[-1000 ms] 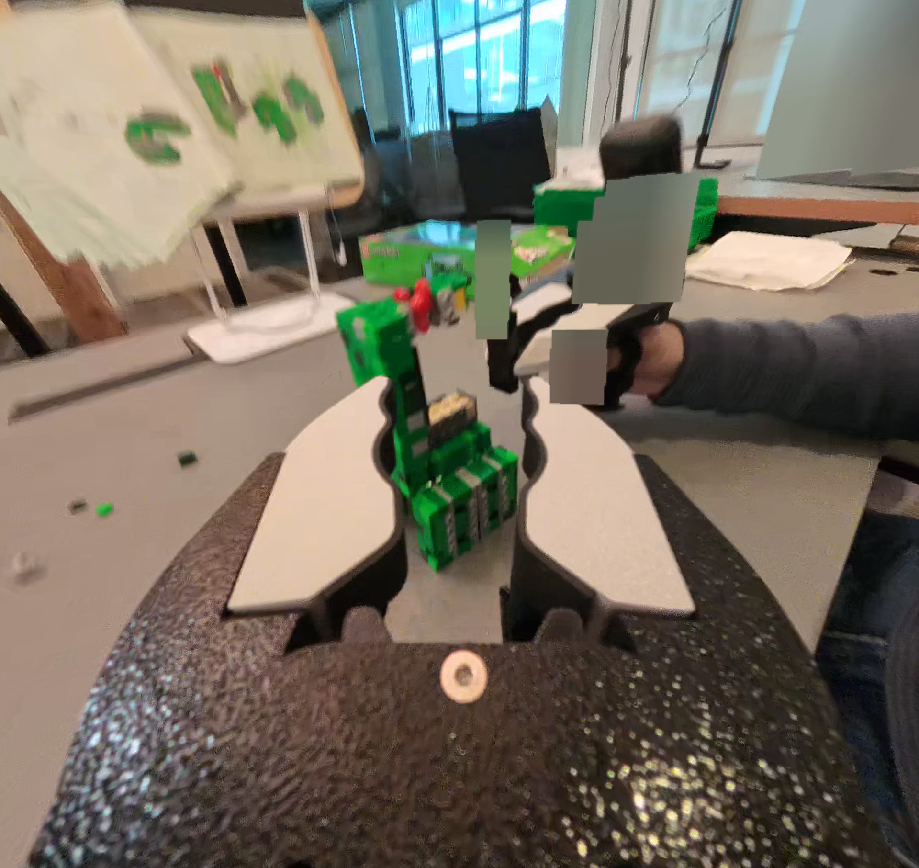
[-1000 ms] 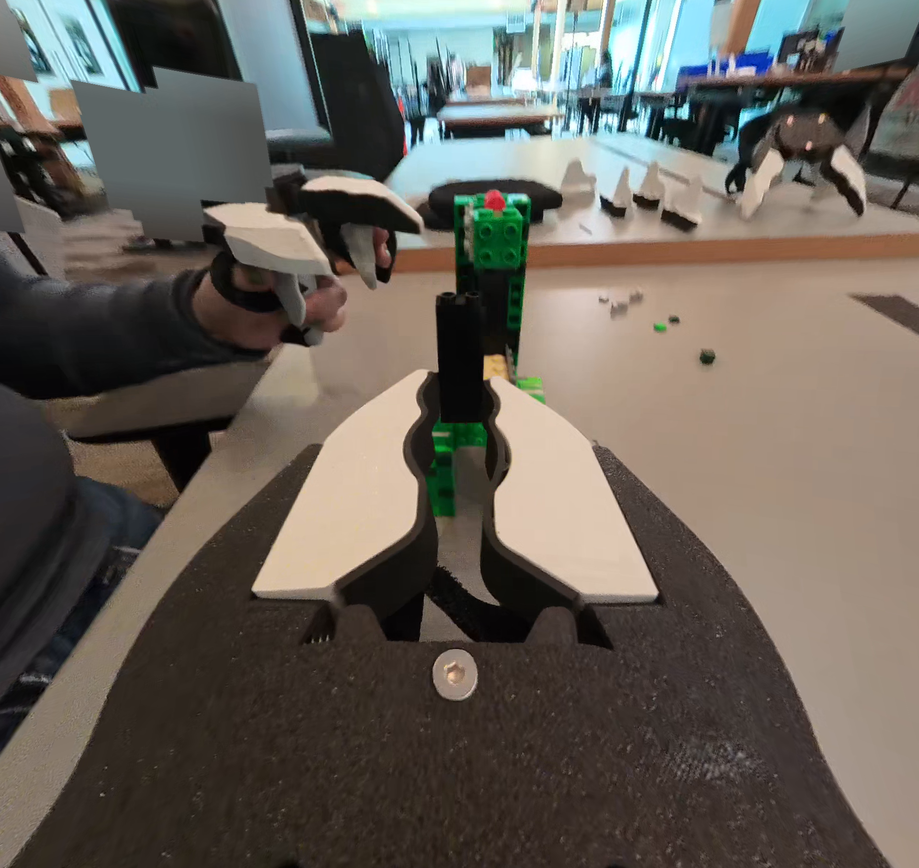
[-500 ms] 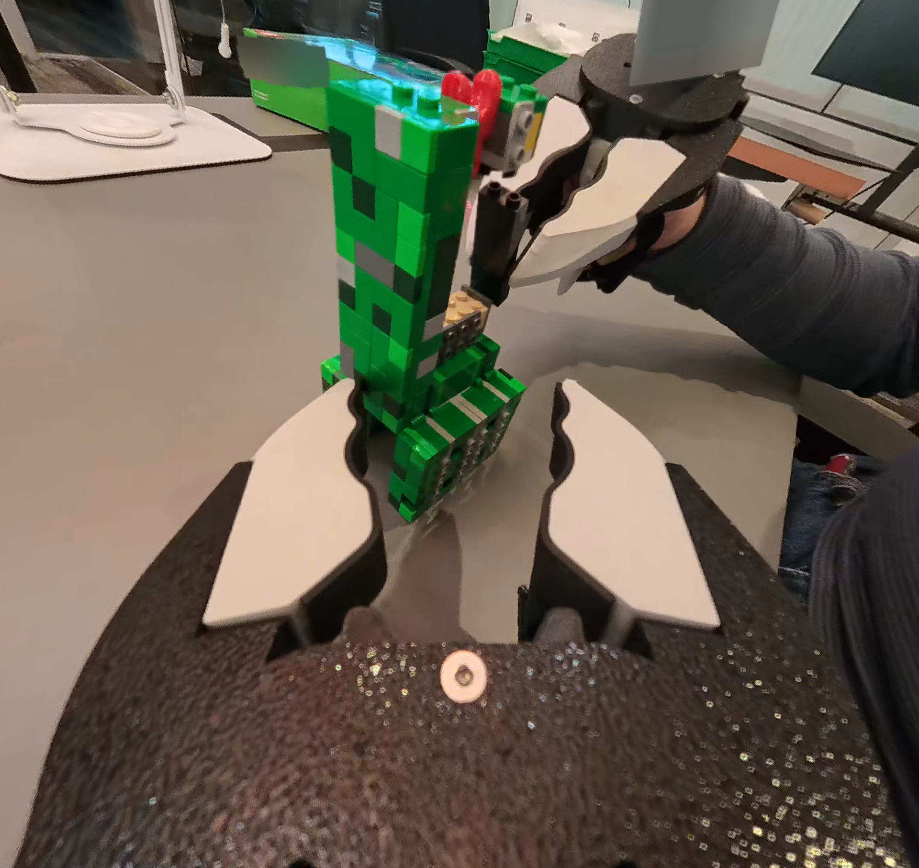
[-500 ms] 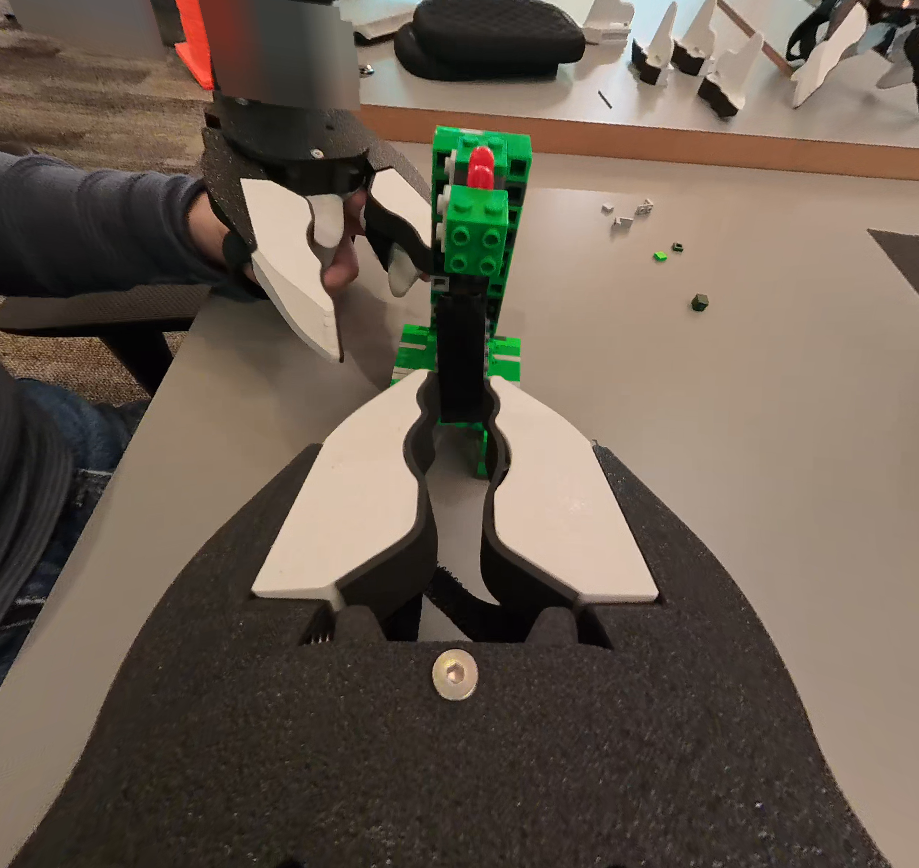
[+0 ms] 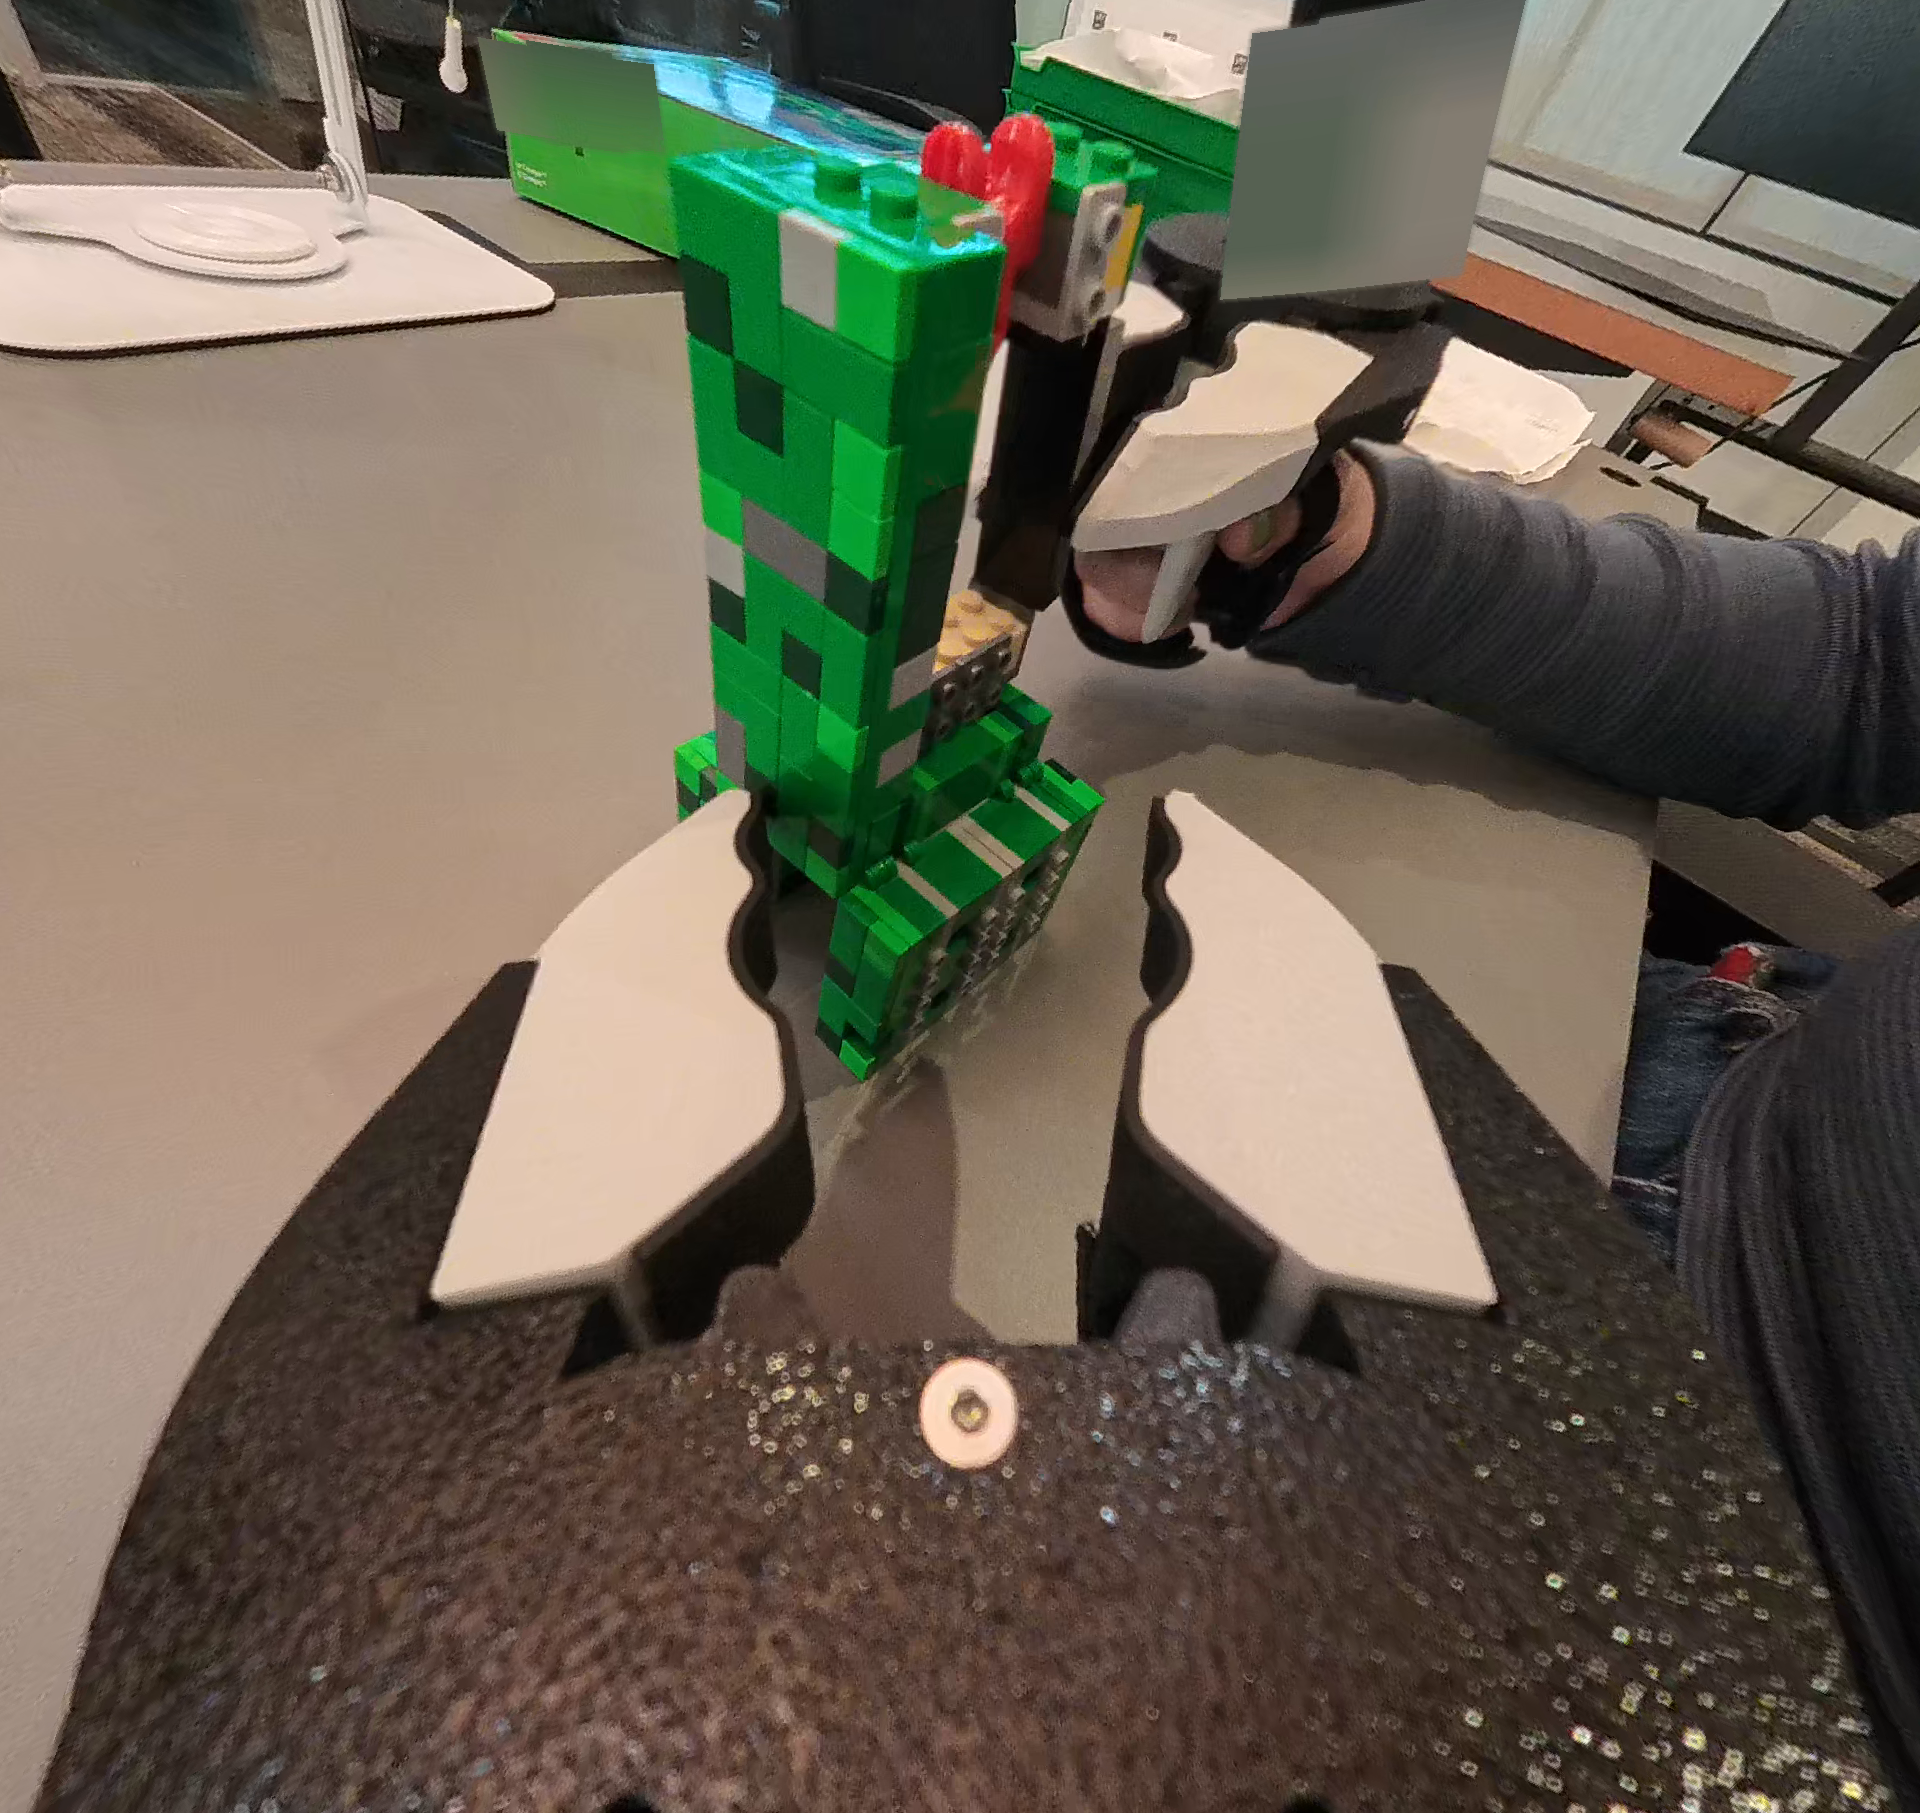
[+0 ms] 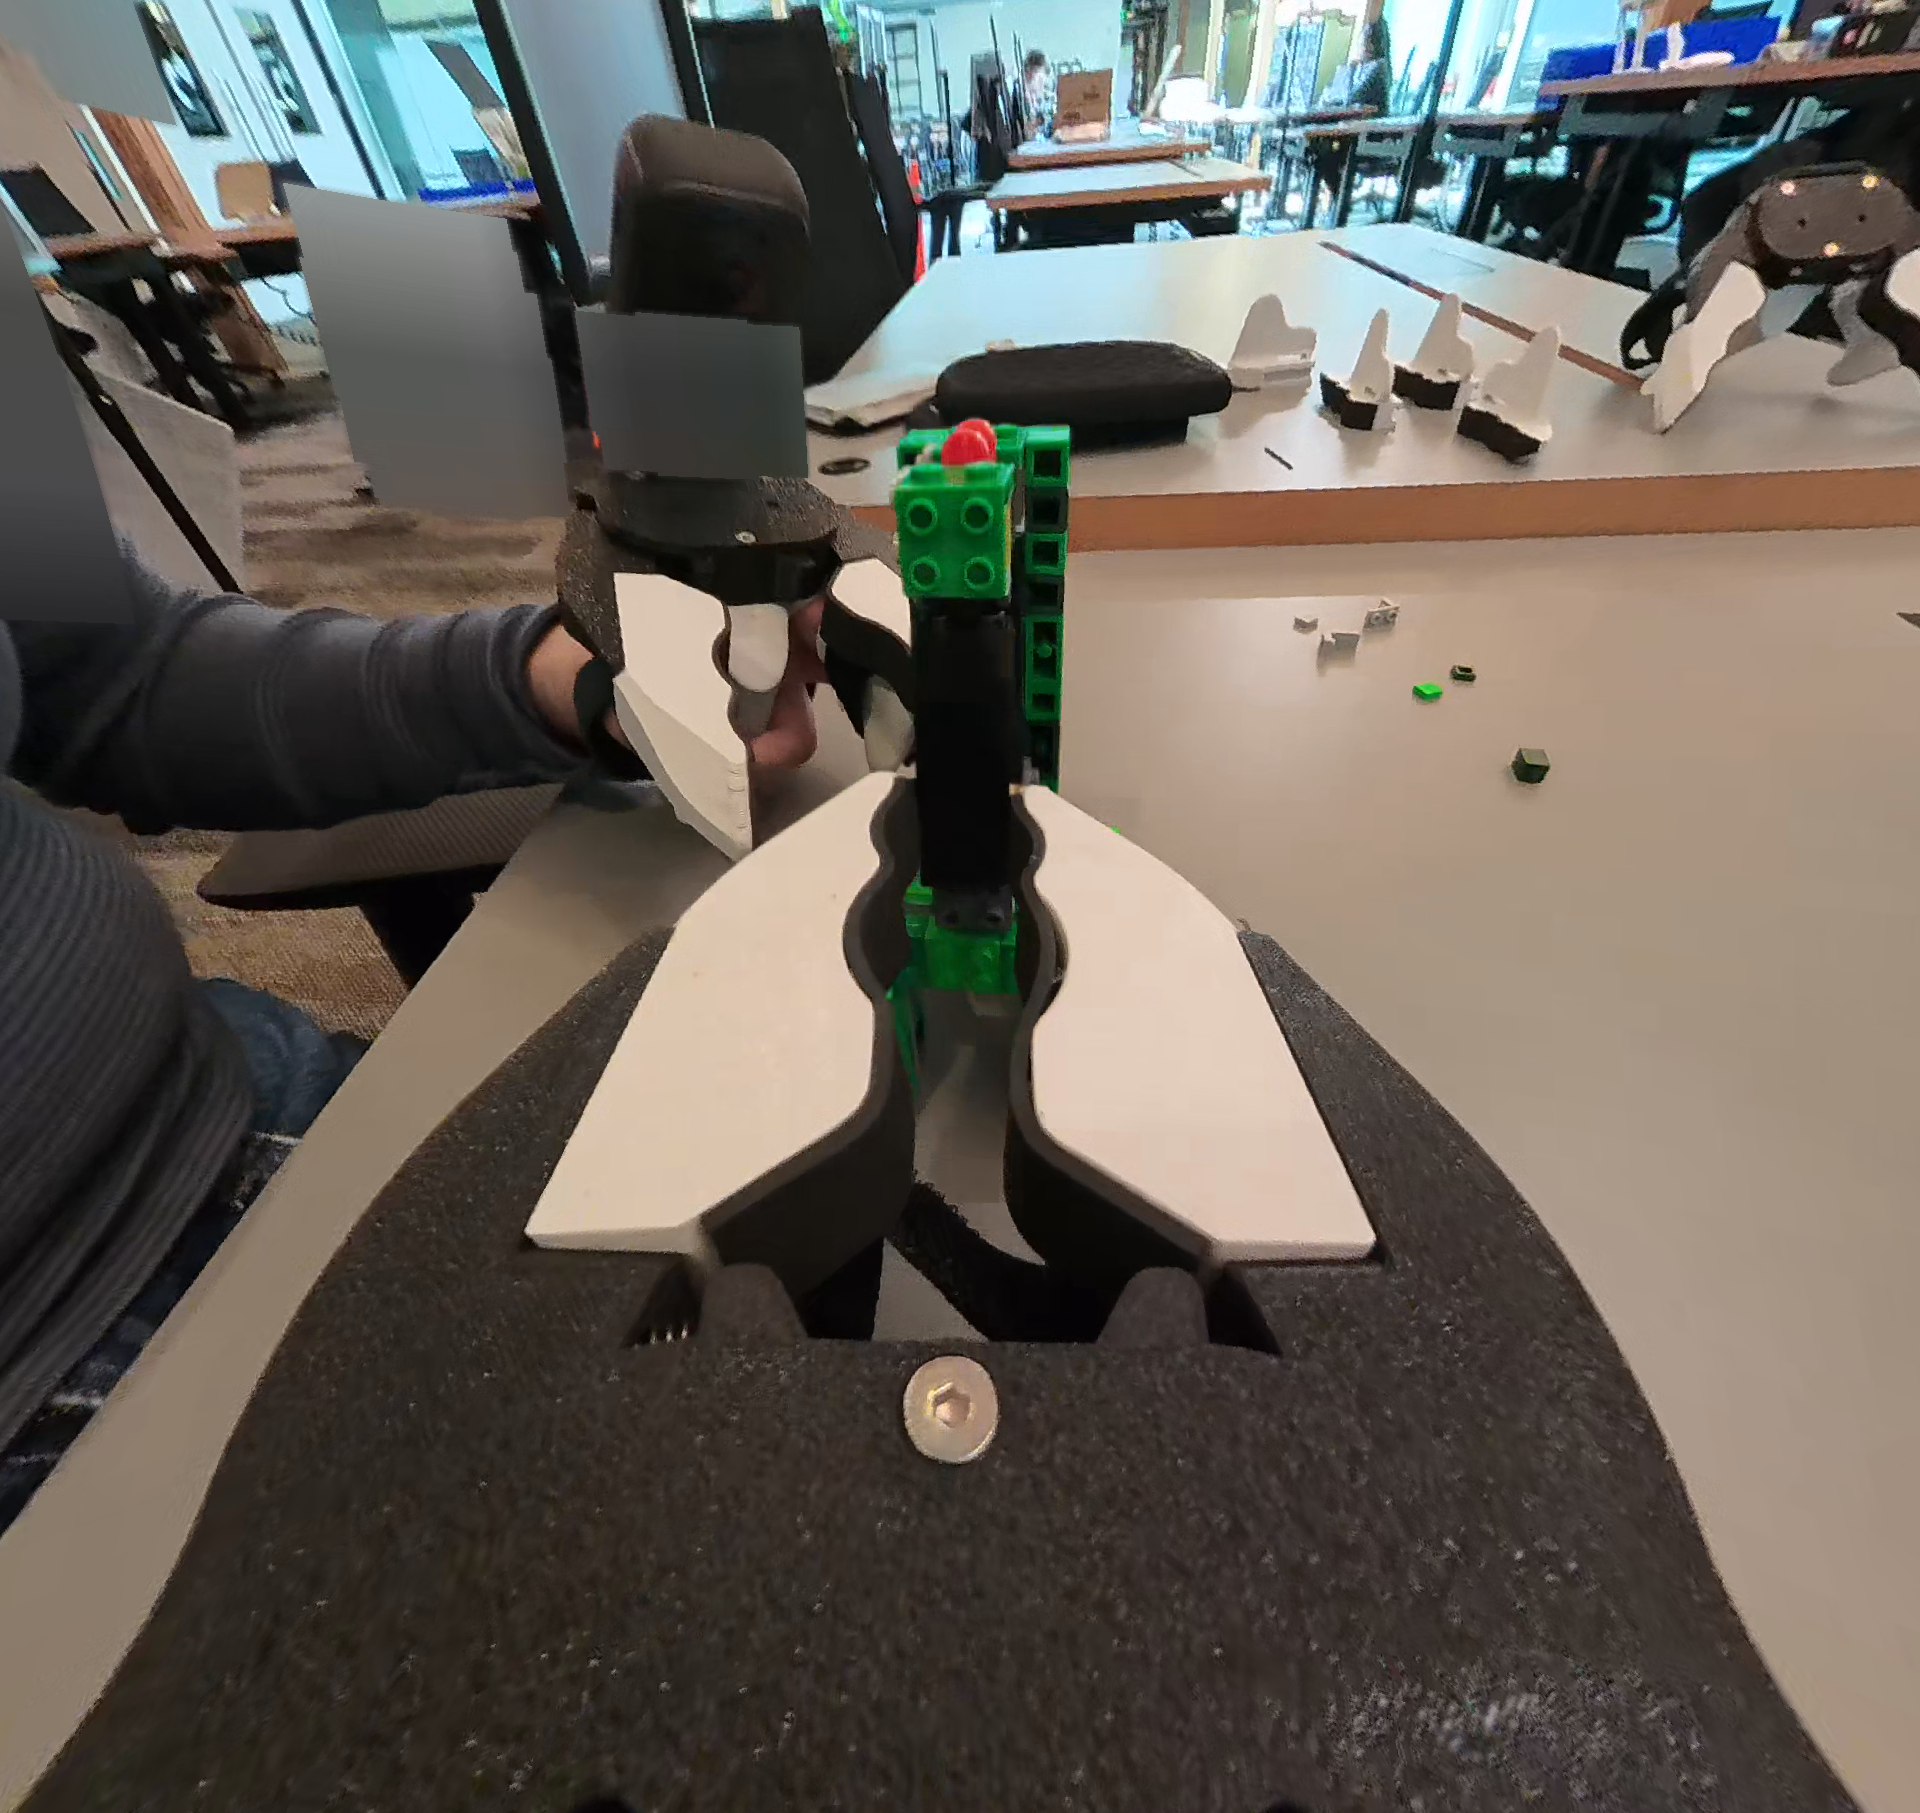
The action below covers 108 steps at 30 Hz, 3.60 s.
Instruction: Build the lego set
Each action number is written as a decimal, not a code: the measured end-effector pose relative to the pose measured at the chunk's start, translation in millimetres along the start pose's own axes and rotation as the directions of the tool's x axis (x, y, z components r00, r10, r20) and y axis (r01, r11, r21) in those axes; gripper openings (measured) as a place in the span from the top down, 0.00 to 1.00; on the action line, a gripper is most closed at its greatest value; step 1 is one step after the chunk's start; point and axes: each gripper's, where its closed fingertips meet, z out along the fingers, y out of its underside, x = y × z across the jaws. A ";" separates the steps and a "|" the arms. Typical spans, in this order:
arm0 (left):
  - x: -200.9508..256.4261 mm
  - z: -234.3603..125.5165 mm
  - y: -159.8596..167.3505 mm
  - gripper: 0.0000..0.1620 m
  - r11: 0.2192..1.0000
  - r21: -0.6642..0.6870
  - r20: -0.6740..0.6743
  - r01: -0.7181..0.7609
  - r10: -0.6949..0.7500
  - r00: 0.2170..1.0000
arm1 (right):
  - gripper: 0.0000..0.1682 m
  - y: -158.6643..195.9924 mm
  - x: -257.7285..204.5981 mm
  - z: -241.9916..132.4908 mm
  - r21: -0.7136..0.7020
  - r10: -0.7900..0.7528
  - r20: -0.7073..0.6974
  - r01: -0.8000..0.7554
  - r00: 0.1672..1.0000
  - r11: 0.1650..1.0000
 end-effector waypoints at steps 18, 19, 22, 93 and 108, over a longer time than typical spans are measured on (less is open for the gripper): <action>-2.1 -0.5 2.1 0.61 0.999 -0.033 -0.009 -0.025 0.024 1.000 | 0.91 -2.7 2.6 4.0 0.165 0.124 0.039 -0.129 0.992 0.978; -5.2 -2.0 0.9 0.61 0.999 -0.036 -0.008 -0.038 0.038 0.999 | 0.91 -2.7 2.5 4.4 0.164 0.129 0.044 -0.134 0.991 0.977; -12.4 -6.6 -12.1 0.61 0.995 -0.011 -0.052 -0.099 0.099 0.994 | 0.91 -1.9 1.6 5.9 0.158 0.125 0.050 -0.132 0.991 0.979; 5.7 27.8 -20.6 0.63 0.926 -0.054 -0.363 -0.374 0.331 0.871 | 0.90 5.0 -2.4 4.6 -0.039 0.064 0.142 -0.059 0.988 0.998; 7.9 32.3 -15.0 0.74 0.921 -0.092 -0.358 -0.378 0.323 0.876 | 0.90 5.8 -4.2 5.4 -0.057 0.043 0.147 -0.035 0.988 0.998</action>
